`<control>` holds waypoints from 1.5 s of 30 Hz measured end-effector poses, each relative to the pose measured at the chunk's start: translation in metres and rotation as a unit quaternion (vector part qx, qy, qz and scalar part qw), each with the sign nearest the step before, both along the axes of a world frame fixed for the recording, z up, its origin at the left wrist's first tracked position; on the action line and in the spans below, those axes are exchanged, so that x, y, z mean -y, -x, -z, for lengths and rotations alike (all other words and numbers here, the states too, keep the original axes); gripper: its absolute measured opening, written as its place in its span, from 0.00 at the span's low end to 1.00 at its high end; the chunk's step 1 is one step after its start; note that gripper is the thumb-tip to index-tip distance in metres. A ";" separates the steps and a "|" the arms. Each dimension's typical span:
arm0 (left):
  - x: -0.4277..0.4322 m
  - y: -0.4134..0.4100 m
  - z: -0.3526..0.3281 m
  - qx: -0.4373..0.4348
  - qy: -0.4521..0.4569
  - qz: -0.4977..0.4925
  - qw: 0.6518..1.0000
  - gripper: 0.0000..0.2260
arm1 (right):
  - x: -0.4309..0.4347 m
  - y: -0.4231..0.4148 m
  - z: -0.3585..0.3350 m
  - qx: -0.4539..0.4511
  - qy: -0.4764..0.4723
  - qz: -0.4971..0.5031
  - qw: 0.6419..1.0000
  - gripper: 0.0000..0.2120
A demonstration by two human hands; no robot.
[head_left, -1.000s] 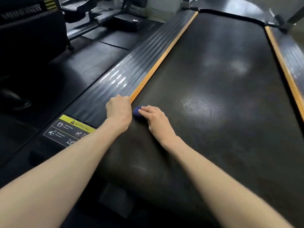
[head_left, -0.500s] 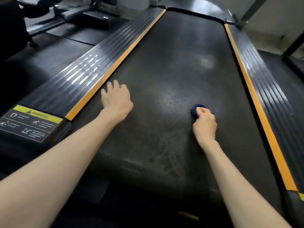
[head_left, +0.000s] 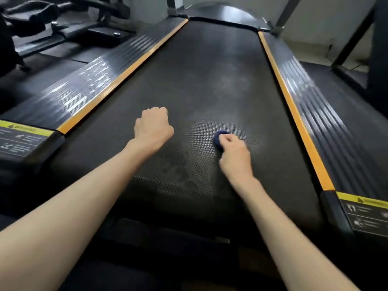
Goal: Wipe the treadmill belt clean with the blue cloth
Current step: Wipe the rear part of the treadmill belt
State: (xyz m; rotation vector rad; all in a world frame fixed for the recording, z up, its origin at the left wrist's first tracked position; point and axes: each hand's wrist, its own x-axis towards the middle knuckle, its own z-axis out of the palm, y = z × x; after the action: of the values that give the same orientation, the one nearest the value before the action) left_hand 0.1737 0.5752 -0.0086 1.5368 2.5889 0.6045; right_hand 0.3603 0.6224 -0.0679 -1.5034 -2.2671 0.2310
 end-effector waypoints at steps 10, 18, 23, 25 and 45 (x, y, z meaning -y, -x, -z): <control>0.013 -0.046 0.000 0.038 -0.021 0.039 0.998 0.22 | 0.004 -0.118 0.005 -0.007 -0.025 0.139 0.990 0.19; 0.022 -0.045 0.004 0.043 -0.022 0.014 0.999 0.20 | 0.077 0.016 0.007 -0.074 -0.043 -0.194 0.977 0.22; 0.045 -0.029 0.001 0.044 -0.041 -0.008 0.998 0.23 | -0.010 -0.096 -0.004 -0.047 -0.043 0.021 0.998 0.22; 0.056 -0.018 -0.001 0.051 -0.049 -0.032 0.997 0.24 | -0.017 -0.093 -0.004 -0.032 -0.004 0.110 0.993 0.19; 0.102 0.043 0.018 0.055 -0.038 -0.122 0.990 0.20 | -0.018 -0.062 -0.007 -0.033 -0.006 0.087 0.996 0.19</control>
State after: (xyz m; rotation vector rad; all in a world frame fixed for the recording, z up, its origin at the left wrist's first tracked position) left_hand 0.1310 0.4735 -0.0266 1.1754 2.7176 0.7929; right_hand 0.4226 0.6403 -0.0605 -1.6511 -2.0677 0.2116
